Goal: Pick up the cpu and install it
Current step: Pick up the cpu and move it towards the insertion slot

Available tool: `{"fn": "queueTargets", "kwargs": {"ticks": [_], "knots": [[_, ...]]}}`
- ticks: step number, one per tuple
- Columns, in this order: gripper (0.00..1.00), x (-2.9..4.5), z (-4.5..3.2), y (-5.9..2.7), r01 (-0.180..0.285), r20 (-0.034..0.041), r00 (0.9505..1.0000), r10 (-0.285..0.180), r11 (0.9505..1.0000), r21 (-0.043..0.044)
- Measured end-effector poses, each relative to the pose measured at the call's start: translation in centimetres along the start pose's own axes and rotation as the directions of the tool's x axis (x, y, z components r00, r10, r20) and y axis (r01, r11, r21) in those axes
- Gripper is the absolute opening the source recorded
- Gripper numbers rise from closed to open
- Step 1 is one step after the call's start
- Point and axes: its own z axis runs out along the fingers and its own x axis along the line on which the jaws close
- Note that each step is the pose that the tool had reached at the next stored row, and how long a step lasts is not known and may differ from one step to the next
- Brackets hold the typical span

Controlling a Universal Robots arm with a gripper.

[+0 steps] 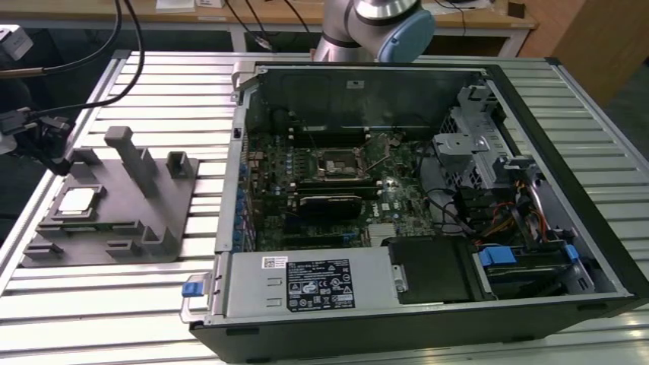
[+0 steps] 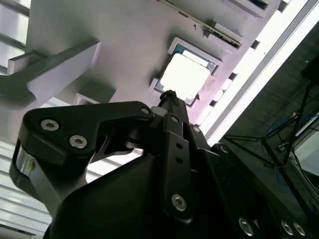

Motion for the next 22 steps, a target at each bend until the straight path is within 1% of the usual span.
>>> {"fn": "queueTargets", "kwargs": {"ticks": [6, 11, 17, 22], "knots": [[0.11, 0.23, 0.70, -0.20, 0.000, 0.0000, 1.0000, 0.000, 1.0000, 0.0000], [0.11, 0.31, 1.40, -0.64, 0.000, 0.0000, 1.0000, 0.000, 1.0000, 0.0000], [0.11, 0.35, 2.42, -1.28, 0.002, -0.0009, 1.0000, -0.002, 1.0000, -0.0001], [0.11, 0.46, 3.22, -1.45, 0.021, -0.0020, 0.9998, -0.021, 0.9998, -0.0032]]}}
